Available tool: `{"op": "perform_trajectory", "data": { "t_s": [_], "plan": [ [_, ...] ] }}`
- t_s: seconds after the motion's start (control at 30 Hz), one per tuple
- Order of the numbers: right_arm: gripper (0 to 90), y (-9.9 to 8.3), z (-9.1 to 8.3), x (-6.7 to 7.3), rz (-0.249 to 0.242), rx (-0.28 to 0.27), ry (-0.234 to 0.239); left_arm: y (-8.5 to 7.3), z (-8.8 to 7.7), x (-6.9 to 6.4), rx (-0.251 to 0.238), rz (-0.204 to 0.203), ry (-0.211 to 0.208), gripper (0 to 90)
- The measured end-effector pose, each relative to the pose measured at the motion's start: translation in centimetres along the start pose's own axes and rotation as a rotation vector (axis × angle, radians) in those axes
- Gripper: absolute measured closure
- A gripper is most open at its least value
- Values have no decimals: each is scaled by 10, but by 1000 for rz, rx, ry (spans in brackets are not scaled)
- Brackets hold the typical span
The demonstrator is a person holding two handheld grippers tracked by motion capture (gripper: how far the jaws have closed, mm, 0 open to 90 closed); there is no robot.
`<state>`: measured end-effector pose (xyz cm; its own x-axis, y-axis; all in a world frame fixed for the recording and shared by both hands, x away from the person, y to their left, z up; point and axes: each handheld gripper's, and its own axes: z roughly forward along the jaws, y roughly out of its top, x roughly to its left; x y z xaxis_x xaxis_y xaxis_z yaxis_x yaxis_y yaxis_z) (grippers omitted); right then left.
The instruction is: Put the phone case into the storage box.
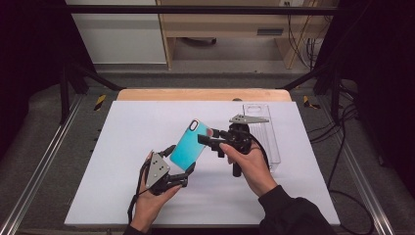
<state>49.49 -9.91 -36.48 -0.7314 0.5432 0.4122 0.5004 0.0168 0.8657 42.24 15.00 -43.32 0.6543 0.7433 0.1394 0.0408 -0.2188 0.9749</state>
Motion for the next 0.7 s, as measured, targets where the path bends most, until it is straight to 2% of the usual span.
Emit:
{"op": "perform_trajectory", "data": {
  "t_s": [0.3, 0.57, 0.7],
  "plan": [
    [561, 0, -2, 0, -3, -6, 2, 1, 0, -2, -2, 3, -6, 163],
    [665, 0, -5, -1, 18, -25, 19, 1, 0, -2, 1, 1, -11, 163],
    [724, -2, -5, -3, 46, -38, 30, -1, 2, -1, 11, 1, -17, 163]
  ]
}}
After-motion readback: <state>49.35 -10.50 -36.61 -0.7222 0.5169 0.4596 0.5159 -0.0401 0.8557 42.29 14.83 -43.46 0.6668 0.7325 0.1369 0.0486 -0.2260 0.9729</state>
